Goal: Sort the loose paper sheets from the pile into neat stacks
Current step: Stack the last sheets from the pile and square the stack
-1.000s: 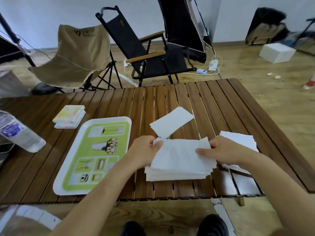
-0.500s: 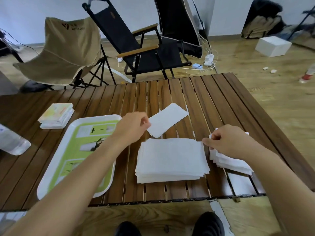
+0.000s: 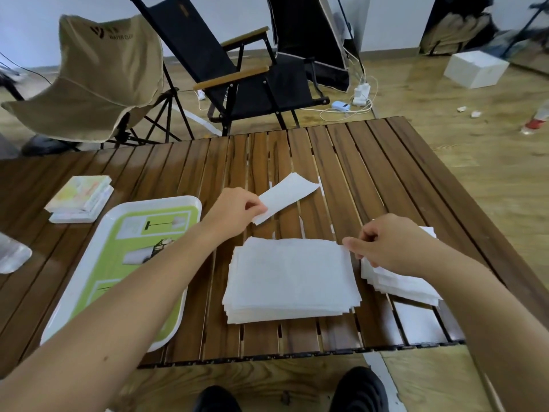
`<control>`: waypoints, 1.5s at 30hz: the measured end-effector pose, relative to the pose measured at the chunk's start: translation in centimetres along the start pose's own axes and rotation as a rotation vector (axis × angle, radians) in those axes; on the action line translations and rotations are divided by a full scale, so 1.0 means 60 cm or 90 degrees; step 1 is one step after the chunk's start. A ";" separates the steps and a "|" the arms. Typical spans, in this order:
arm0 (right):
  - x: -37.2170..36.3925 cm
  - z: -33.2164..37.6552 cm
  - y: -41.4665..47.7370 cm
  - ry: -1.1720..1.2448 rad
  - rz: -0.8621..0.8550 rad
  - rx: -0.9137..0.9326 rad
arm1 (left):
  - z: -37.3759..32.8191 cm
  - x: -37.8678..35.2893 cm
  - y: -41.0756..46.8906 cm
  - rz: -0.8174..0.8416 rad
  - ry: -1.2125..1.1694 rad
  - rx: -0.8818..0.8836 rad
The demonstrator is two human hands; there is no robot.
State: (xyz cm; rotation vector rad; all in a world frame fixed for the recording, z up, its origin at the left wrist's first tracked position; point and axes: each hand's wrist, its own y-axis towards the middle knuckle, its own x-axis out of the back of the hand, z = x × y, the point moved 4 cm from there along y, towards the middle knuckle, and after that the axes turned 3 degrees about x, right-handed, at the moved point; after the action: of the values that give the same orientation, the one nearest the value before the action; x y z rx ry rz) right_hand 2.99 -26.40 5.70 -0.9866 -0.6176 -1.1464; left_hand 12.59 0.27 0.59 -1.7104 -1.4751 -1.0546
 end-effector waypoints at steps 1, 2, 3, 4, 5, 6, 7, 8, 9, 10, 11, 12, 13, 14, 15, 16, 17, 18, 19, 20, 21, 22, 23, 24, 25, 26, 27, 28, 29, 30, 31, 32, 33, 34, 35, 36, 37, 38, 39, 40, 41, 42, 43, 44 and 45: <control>-0.002 -0.002 0.000 0.002 0.004 0.001 | 0.003 0.001 -0.002 -0.016 -0.009 0.016; -0.004 -0.004 0.000 0.005 0.006 0.002 | 0.008 0.001 -0.003 -0.028 -0.012 0.033; -0.005 -0.007 0.000 0.007 0.006 0.003 | 0.011 0.003 -0.004 -0.038 -0.018 0.050; -0.006 -0.009 0.001 0.009 0.006 0.004 | 0.013 0.004 -0.004 -0.046 -0.030 0.064; -0.005 -0.010 0.001 0.011 0.006 0.004 | 0.014 0.007 -0.004 -0.052 -0.040 0.071; -0.005 -0.010 0.001 0.014 0.005 0.004 | 0.013 0.011 -0.005 -0.061 -0.044 0.068; -0.004 -0.010 0.002 0.016 0.003 0.004 | 0.009 0.018 -0.009 -0.076 -0.046 0.056; -0.003 -0.009 0.003 0.018 -0.003 0.005 | 0.005 0.027 -0.013 -0.098 -0.048 0.036; 0.000 -0.007 0.004 0.022 -0.013 0.007 | -0.002 0.038 -0.018 -0.124 -0.046 0.011; 0.002 -0.005 0.005 0.025 -0.027 0.010 | -0.008 0.050 -0.023 -0.145 -0.041 -0.016; 0.005 -0.003 0.007 0.027 -0.045 0.016 | -0.017 0.062 -0.029 -0.162 -0.033 -0.044; 0.007 -0.002 0.010 0.029 -0.063 0.025 | -0.026 0.075 -0.035 -0.176 -0.028 -0.070; 0.008 0.000 0.011 0.037 -0.086 0.036 | -0.038 0.089 -0.042 -0.189 -0.023 -0.098; 0.010 0.001 0.011 0.051 -0.106 0.047 | -0.052 0.105 -0.051 -0.203 -0.022 -0.130; 0.011 0.002 0.011 0.065 -0.127 0.059 | -0.068 0.122 -0.064 -0.215 -0.028 -0.162; 0.012 0.005 0.009 0.082 -0.146 0.076 | -0.086 0.140 -0.078 -0.222 -0.046 -0.190; 0.015 0.008 0.008 0.116 -0.160 0.097 | -0.103 0.157 -0.094 -0.216 -0.077 -0.205; 0.019 0.013 0.005 0.179 -0.155 0.119 | -0.116 0.171 -0.110 -0.195 -0.123 -0.203; 0.023 0.020 0.002 0.273 -0.132 0.152 | -0.125 0.182 -0.126 -0.159 -0.179 -0.194; 0.028 0.026 -0.003 0.369 -0.089 0.191 | -0.130 0.189 -0.140 -0.111 -0.244 -0.180; 0.032 0.030 -0.007 0.446 -0.040 0.224 | -0.131 0.190 -0.153 -0.058 -0.314 -0.162; 0.034 0.032 -0.011 0.490 0.008 0.242 | -0.127 0.187 -0.163 -0.009 -0.385 -0.140; 0.033 0.034 -0.017 0.519 0.058 0.249 | -0.118 0.177 -0.170 0.034 -0.441 -0.111; 0.029 0.037 -0.023 0.538 0.103 0.243 | -0.107 0.164 -0.175 0.060 -0.474 -0.071; 0.022 0.038 -0.028 0.541 0.135 0.226 | -0.095 0.148 -0.179 0.076 -0.494 -0.019; 0.014 0.039 -0.031 0.526 0.154 0.208 | -0.083 0.129 -0.185 0.096 -0.513 0.043; 0.006 0.038 -0.033 0.499 0.167 0.188 | -0.074 0.112 -0.190 0.130 -0.544 0.110; -0.003 0.039 -0.035 0.463 0.179 0.170 | -0.067 0.094 -0.195 0.177 -0.578 0.172; -0.011 0.038 -0.035 0.420 0.187 0.146 | -0.060 0.078 -0.202 0.229 -0.594 0.207; -0.017 0.036 -0.036 0.379 0.196 0.119 | -0.054 0.065 -0.207 0.266 -0.576 0.213; -0.023 0.033 -0.037 0.346 0.208 0.090 | -0.051 0.057 -0.212 0.283 -0.534 0.199; -0.026 0.032 -0.039 0.320 0.220 0.064 | -0.049 0.052 -0.215 0.284 -0.488 0.178; -0.029 0.032 -0.041 0.295 0.229 0.042 | -0.046 0.048 -0.216 0.272 -0.439 0.162; -0.030 0.031 -0.043 0.264 0.232 0.028 | -0.044 0.045 -0.214 0.252 -0.402 0.158; -0.033 0.030 -0.042 0.233 0.231 0.019 | -0.040 0.041 -0.212 0.227 -0.380 0.165; -0.035 0.029 -0.041 0.205 0.227 0.016 | -0.034 0.036 -0.208 0.198 -0.360 0.172; -0.039 0.027 -0.040 0.176 0.222 0.011 | -0.029 0.032 -0.205 0.166 -0.331 0.172; -0.044 0.025 -0.039 0.147 0.216 0.009 | -0.025 0.030 -0.200 0.127 -0.286 0.158; -0.049 0.024 -0.038 0.120 0.212 0.011 | -0.022 0.029 -0.197 0.087 -0.238 0.130; -0.054 0.023 -0.038 0.101 0.216 0.018 | -0.023 0.027 -0.195 0.055 -0.195 0.101; -0.057 0.022 -0.037 0.088 0.221 0.022 | -0.024 0.027 -0.194 0.031 -0.169 0.082; -0.058 0.021 -0.035 0.076 0.216 0.024 | -0.025 0.026 -0.193 0.015 -0.155 0.070; -0.056 0.021 -0.035 0.059 0.206 0.026 | -0.026 0.027 -0.191 0.003 -0.139 0.058; -0.054 0.021 -0.034 0.036 0.195 0.031 | -0.027 0.029 -0.187 -0.006 -0.111 0.047; -0.053 0.021 -0.032 0.010 0.186 0.037 | -0.027 0.033 -0.182 -0.017 -0.068 0.042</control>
State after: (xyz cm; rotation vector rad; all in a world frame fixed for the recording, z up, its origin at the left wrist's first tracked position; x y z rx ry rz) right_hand 0.21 -24.01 4.24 -0.9810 -0.4722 -0.8727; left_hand 1.67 1.64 2.74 -1.7284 -1.5865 -0.9311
